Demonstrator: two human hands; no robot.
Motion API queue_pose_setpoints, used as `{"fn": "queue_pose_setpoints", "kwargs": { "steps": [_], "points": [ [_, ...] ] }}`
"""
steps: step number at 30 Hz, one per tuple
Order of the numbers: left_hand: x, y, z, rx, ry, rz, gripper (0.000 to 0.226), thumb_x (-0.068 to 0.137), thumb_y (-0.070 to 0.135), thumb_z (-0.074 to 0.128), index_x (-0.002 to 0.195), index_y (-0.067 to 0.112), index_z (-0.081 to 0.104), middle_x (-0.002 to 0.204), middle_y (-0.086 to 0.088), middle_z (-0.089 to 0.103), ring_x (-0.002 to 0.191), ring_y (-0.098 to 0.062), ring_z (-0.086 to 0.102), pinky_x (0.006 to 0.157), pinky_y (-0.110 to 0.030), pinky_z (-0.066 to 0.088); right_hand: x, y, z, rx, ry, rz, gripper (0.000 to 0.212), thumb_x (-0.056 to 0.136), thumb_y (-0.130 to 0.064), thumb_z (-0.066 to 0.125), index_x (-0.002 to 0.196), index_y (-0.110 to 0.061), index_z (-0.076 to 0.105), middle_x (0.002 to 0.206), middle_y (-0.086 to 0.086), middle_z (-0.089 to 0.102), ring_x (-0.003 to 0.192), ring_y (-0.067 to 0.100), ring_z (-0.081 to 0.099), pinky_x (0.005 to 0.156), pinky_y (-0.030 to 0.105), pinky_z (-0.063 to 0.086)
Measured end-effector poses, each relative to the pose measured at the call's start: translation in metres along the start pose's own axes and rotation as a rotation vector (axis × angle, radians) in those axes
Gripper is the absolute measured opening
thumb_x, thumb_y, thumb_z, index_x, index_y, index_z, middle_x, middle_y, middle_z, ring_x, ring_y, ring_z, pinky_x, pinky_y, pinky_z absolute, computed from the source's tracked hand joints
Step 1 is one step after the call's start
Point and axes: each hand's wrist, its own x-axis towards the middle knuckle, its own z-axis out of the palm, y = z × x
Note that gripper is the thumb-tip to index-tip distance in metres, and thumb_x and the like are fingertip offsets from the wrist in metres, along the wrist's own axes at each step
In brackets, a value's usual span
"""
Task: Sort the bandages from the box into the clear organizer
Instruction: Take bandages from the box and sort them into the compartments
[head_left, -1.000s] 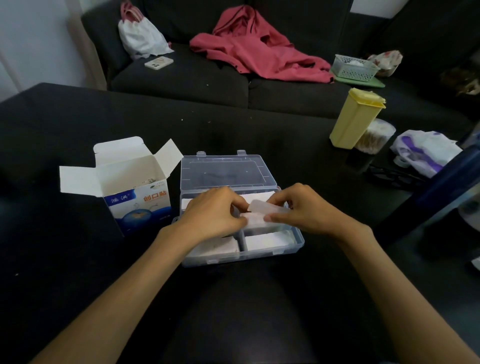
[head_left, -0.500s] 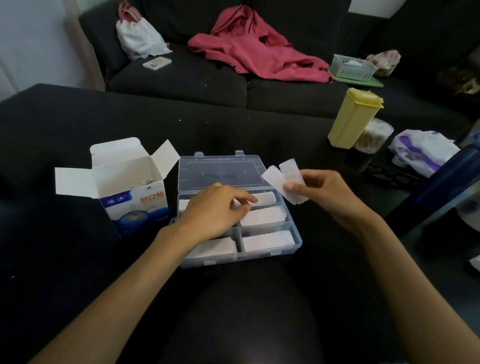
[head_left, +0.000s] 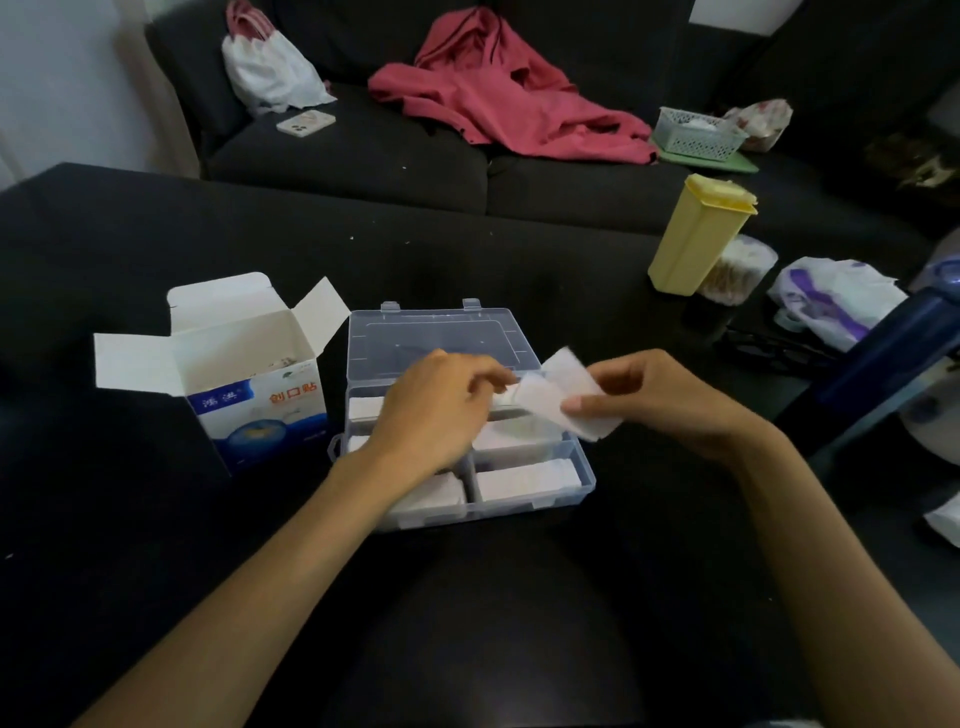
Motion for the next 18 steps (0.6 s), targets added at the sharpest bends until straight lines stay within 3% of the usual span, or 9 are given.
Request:
{"fn": "queue_pose_setpoints", "kwargs": {
  "steps": [2, 5, 8, 11, 18],
  "points": [
    [-0.003, -0.001, -0.01, -0.144, 0.02, -0.046, 0.027, 0.099, 0.022, 0.041, 0.1, 0.034, 0.065, 0.1, 0.013, 0.065, 0.09, -0.006, 0.059, 0.083, -0.027, 0.05, -0.004, -0.002, 0.006, -0.097, -0.131, -0.047, 0.011, 0.08, -0.019, 0.069, 0.089, -0.024, 0.071, 0.091, -0.006, 0.07, 0.084, 0.002, 0.064, 0.068, 0.013, 0.051],
    [-0.015, -0.002, -0.019, -0.277, -0.069, -0.02, 0.026, 0.098, 0.027, 0.041, 0.088, 0.038, 0.062, 0.09, 0.018, 0.064, 0.091, -0.002, 0.059, 0.088, -0.033, 0.052, 0.0, -0.001, 0.018, -0.199, -0.208, -0.062, 0.009, 0.08, -0.017, 0.069, 0.087, -0.022, 0.07, 0.092, -0.007, 0.069, 0.086, 0.004, 0.064, 0.075, 0.015, 0.052],
    [-0.026, -0.007, -0.015, -0.23, -0.144, 0.003, 0.015, 0.093, 0.037, 0.052, 0.1, 0.039, 0.065, 0.1, 0.017, 0.066, 0.096, -0.002, 0.058, 0.089, -0.033, 0.051, 0.004, 0.001, 0.027, -0.294, -0.235, -0.056, 0.011, 0.081, -0.016, 0.07, 0.091, -0.018, 0.071, 0.097, -0.005, 0.069, 0.091, 0.009, 0.062, 0.083, 0.024, 0.052],
    [-0.031, -0.009, -0.013, -0.144, -0.185, 0.019, 0.023, 0.086, 0.04, 0.061, 0.109, 0.041, 0.063, 0.1, 0.02, 0.065, 0.093, 0.001, 0.057, 0.086, -0.028, 0.051, 0.004, 0.001, 0.034, -0.334, -0.246, -0.066, 0.012, 0.081, -0.015, 0.07, 0.091, -0.02, 0.07, 0.097, -0.006, 0.068, 0.089, 0.006, 0.063, 0.078, 0.019, 0.051],
    [-0.031, -0.01, -0.009, -0.027, -0.218, 0.012, 0.02, 0.081, 0.041, 0.067, 0.1, 0.038, 0.07, 0.096, 0.015, 0.068, 0.088, -0.002, 0.058, 0.079, -0.027, 0.052, 0.003, -0.001, 0.033, -0.414, -0.214, -0.112, 0.028, 0.076, -0.021, 0.075, 0.103, -0.023, 0.068, 0.098, -0.01, 0.064, 0.09, 0.005, 0.059, 0.08, 0.022, 0.051]
  ]
}}
